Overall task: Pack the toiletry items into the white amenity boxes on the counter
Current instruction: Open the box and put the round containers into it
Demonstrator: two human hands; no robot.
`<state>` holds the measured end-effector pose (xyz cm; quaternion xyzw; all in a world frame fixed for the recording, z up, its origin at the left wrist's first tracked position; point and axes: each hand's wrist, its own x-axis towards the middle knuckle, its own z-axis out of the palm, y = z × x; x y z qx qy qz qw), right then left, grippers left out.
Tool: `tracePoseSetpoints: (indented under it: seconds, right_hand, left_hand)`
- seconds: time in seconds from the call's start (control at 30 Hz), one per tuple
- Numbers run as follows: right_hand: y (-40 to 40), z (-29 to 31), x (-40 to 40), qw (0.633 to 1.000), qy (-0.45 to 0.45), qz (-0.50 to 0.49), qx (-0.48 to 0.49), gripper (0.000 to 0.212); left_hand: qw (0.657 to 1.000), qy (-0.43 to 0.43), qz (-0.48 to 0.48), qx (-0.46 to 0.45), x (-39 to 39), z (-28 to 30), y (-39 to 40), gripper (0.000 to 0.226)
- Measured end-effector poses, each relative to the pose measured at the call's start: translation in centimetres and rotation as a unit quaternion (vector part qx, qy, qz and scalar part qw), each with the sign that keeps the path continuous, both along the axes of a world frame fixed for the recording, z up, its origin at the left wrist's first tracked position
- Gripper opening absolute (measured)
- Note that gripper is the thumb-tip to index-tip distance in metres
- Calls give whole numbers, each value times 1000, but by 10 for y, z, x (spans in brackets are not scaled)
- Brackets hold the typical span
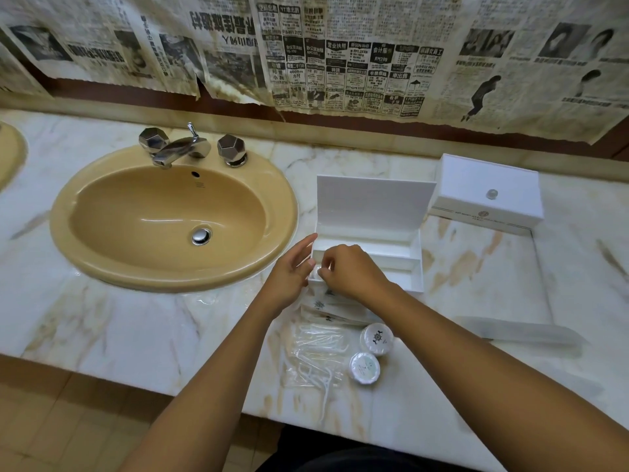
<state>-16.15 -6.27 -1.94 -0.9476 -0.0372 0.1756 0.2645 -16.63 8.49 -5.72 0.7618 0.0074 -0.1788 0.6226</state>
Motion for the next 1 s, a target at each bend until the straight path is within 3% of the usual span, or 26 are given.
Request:
tracePoseSetpoints:
  seconds: [0.13,0.27,0.4,0.63,0.87,1.0]
  right_hand:
    - [-9,27,-23,997,-41,62,-12,19]
    - [-20,49,-56,985,-12,164,-52,22]
    - [-28,50,-82,956,14,265,-123,38]
    - [-32,26,-101,927,28,332,-173,57]
    - [-30,17,-106,916,-21,344,-206,41]
    - [-30,17,-105,915,-34,344,-209,44]
  left_hand:
    - [1000,-3,-1,-2,-1,1,1,48]
    - [1000,-8,3,-3,-2,1,0,47]
    - [1000,-9,6,2,-3,1,0,46]
    - [1000,-2,12,0,-3,-1,-1,45]
    - [1000,6,10,-4,-3,-1,-2,44]
    - [1000,6,9,-5,-4,0,-2,44]
